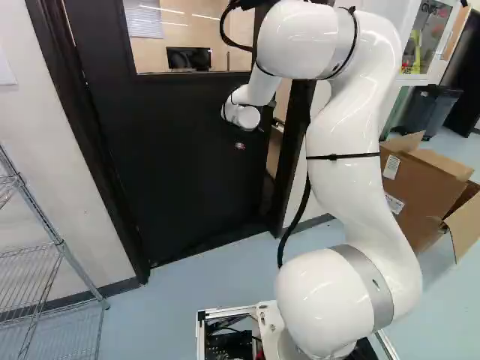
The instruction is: Open the door and move inside
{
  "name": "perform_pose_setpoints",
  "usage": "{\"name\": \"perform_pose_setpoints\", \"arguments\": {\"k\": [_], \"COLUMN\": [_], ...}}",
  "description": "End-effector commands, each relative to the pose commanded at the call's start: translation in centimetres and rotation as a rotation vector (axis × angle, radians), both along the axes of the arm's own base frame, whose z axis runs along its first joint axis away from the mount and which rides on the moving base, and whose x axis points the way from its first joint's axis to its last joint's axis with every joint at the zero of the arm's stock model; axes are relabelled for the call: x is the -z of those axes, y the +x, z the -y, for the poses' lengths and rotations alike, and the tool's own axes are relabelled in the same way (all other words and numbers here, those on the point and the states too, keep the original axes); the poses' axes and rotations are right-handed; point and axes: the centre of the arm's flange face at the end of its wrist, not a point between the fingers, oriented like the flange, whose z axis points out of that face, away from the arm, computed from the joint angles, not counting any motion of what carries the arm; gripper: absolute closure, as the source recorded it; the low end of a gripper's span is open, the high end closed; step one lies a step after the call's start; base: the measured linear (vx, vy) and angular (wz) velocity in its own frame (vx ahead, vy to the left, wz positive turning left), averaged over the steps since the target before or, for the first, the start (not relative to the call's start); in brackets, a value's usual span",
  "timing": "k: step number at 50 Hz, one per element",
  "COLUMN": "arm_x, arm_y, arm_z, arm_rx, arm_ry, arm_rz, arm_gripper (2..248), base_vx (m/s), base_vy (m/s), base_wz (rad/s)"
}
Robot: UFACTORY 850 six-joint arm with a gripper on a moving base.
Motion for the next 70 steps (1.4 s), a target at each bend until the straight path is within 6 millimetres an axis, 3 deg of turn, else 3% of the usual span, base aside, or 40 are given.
{"name": "perform_pose_setpoints", "arguments": {"k": [32, 47, 70], "arm_x": [0.9, 1.0, 1.7], "arm_y": [5.7, 5.9, 7.5], "arm_z": [-3.0, -4.5, -9.3], "arm_rx": [-0.033, -0.109, -0.35], "arm_ry": [0.007, -0.032, -0.169], "arm_rz": [0.049, 0.042, 0.029], "arm_gripper": [3, 3, 3], "base_vx": [0.0, 0.0, 0.0], "base_vy": [0.0, 0.0, 0.0], "base_wz": [0.0, 0.0, 0.0]}}
